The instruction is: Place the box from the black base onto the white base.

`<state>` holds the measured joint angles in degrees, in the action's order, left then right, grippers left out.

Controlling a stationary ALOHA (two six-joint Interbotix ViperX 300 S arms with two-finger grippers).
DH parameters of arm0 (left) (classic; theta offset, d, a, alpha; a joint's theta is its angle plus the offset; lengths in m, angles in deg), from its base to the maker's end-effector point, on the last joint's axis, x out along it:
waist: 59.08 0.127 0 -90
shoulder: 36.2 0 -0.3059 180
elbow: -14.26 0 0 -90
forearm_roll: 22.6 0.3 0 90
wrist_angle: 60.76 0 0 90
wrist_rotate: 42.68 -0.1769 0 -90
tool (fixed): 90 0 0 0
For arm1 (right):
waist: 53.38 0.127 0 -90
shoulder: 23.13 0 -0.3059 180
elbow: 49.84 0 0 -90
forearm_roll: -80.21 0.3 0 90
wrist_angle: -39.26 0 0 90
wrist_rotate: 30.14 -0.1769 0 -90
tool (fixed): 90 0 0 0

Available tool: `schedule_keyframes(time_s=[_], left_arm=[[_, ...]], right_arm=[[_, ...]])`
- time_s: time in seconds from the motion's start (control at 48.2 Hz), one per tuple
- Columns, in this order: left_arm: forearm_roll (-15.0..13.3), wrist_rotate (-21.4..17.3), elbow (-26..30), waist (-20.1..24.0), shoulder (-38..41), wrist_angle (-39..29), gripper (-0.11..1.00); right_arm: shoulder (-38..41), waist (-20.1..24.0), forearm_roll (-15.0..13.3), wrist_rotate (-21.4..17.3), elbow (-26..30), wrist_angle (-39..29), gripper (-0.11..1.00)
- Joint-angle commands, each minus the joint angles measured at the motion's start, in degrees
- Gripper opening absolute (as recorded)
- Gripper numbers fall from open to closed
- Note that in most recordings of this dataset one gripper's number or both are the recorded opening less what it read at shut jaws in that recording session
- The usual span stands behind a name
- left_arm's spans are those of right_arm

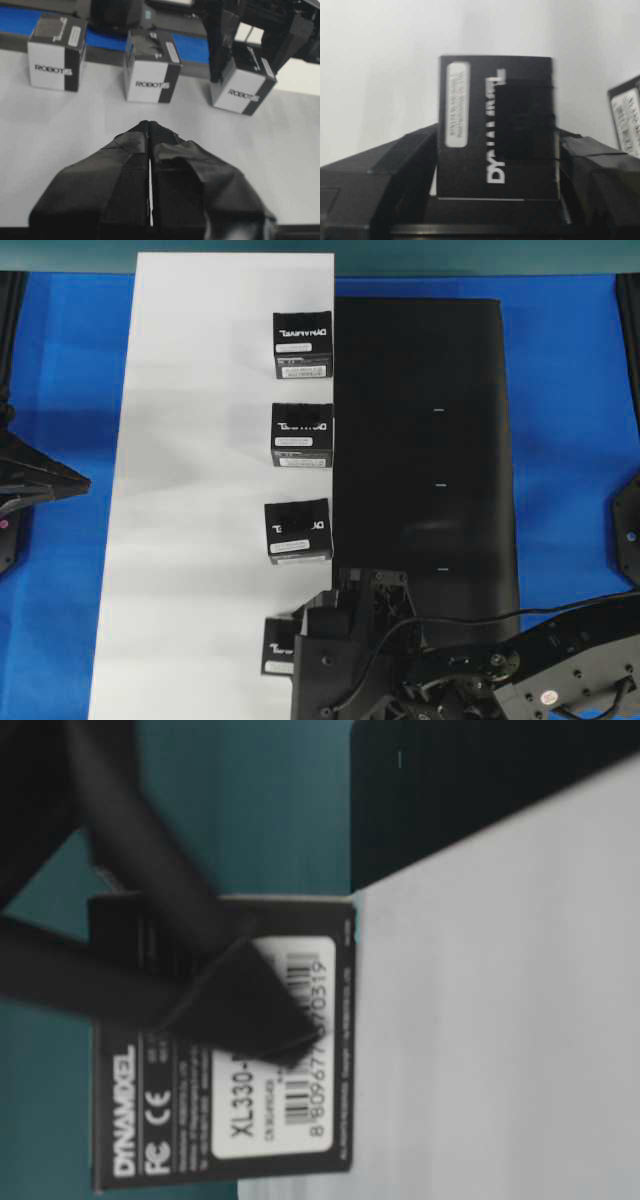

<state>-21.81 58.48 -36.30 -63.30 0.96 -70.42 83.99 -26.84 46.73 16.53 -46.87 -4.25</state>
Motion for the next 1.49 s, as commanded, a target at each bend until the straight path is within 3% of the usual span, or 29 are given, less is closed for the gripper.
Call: schedule_keyframes(time_s=[0.0,0.187,0.767,1.472], left_arm=[[0.2,-0.1,1.4,-0.1,0.4,-0.3,-0.03],[0.2,-0.1,1.4,-0.1,0.4,-0.4,-0.03],[0.2,-0.1,1.5,-0.5,0.3,-0.5,-0.03],[0.2,0.1,2.0,-0.5,-1.1,-0.5,-0.03]], right_arm=[[0.5,-0.4,-0.1,0.1,-0.1,0.6,0.75],[0.3,-1.1,0.0,0.1,-0.5,1.5,0.95],[-5.3,-1.3,0.0,-0.2,-2.8,2.8,0.98],[-15.8,4.5,0.1,-0.7,-11.8,2.6,0.98]])
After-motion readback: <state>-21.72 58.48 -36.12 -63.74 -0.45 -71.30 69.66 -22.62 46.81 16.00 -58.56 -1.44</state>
